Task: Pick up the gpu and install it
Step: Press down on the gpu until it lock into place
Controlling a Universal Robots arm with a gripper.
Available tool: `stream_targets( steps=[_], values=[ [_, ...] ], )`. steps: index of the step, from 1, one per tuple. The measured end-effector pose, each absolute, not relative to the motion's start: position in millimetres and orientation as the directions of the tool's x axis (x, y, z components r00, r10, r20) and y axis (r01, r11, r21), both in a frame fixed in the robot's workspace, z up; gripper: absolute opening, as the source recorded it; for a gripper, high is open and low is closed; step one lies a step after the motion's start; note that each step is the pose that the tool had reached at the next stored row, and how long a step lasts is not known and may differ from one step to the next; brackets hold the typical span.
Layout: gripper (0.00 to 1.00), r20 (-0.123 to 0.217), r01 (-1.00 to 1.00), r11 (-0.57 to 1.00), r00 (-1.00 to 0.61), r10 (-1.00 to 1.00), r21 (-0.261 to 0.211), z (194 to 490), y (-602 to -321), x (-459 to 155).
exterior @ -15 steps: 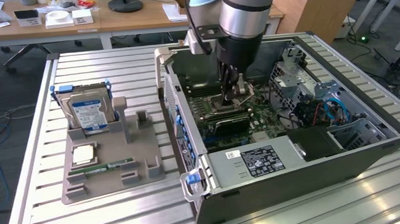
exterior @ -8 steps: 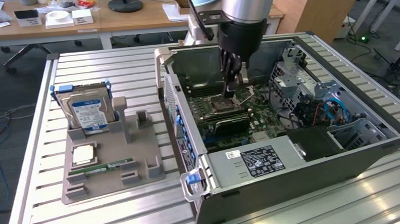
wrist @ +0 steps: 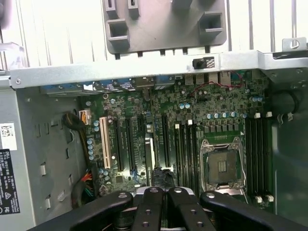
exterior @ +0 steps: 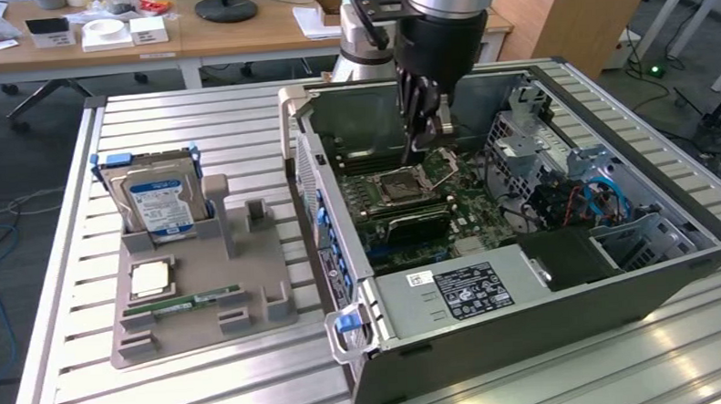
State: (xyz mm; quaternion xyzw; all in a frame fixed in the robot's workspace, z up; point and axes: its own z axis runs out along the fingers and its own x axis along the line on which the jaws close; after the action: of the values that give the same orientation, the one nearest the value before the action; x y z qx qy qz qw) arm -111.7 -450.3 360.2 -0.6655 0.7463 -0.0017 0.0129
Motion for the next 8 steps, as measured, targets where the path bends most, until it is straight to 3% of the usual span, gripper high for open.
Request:
stream_targets(
  steps=[8],
  values=[
    [0.11,-0.017,-0.993,0.114,-0.114,-0.993,-0.02,372.6,-450.3,-111.7]
  ],
)
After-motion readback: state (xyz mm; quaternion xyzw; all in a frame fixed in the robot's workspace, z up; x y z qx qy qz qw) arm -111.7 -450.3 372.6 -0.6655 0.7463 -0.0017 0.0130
